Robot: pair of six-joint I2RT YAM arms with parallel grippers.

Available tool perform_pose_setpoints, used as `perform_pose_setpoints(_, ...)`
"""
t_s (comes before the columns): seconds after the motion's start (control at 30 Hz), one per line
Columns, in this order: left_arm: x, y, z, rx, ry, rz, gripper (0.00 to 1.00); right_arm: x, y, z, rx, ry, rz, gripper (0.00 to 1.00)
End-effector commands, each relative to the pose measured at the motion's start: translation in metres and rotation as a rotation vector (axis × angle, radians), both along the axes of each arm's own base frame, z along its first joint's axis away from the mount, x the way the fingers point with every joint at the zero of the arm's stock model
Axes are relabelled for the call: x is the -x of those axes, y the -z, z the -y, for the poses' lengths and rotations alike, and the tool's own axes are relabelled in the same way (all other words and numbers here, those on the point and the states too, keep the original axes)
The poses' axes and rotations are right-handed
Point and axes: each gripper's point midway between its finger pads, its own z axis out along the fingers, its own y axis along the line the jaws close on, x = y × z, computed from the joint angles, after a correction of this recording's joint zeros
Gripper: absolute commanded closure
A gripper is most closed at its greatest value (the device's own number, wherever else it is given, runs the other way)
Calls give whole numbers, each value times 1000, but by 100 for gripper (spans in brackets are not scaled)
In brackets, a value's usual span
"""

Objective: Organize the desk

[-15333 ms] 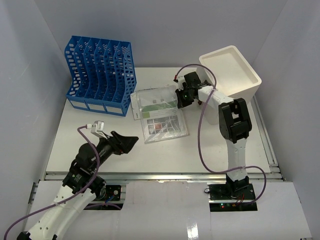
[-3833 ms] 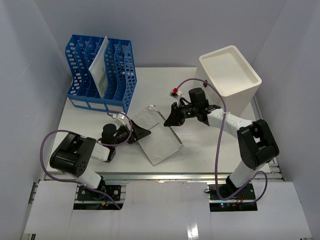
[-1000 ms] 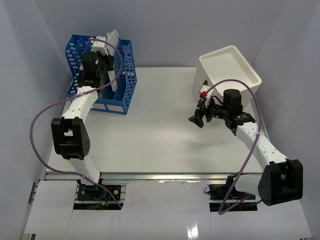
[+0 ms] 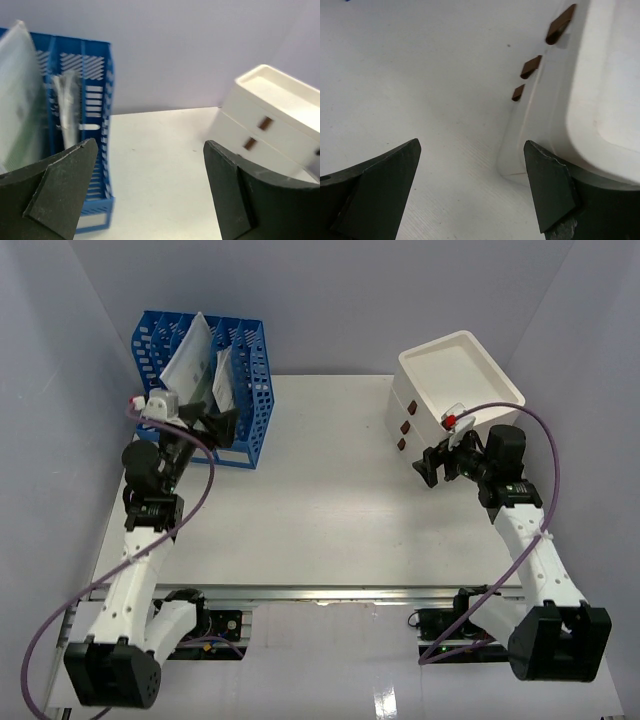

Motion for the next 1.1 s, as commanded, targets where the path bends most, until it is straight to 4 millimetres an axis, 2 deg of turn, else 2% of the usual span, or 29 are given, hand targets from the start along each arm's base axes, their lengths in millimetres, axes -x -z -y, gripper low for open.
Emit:
perform_pose_setpoints(0.0, 73, 55, 38, 51, 259, -110, 2, 24, -10, 23, 41, 132, 75, 10)
perform_pose_setpoints(0.13, 112, 81, 38, 32, 279, -133, 2, 45, -22, 33, 20, 213, 106, 10)
perform_pose_setpoints(0.17, 120, 82, 39, 28, 289, -136, 2, 49, -22, 35, 15, 228, 103, 10)
perform_pose_setpoints(0.27, 131, 91, 44, 40, 321, -183, 2, 54, -21, 41, 4, 276, 96, 10)
perform_pose_setpoints(0.33, 138, 89, 46, 42, 337, -168, 2, 57, -16, 49, 5, 326, 90, 10)
perform_pose_setpoints(0.5, 141, 90, 44, 25, 329, -171, 2, 63, 2, 52, -6, 353, 75, 10)
perform_pose_setpoints(0.6, 143, 90, 44, 24, 330, -166, 2, 65, 24, 51, -31, 373, 33, 10)
perform_pose_setpoints(0.73, 144, 91, 43, 26, 319, -166, 2, 61, 17, 61, -27, 429, 66, 10)
perform_pose_setpoints(1.07, 146, 90, 41, 25, 307, -153, 2, 60, 20, 67, -4, 455, 73, 10)
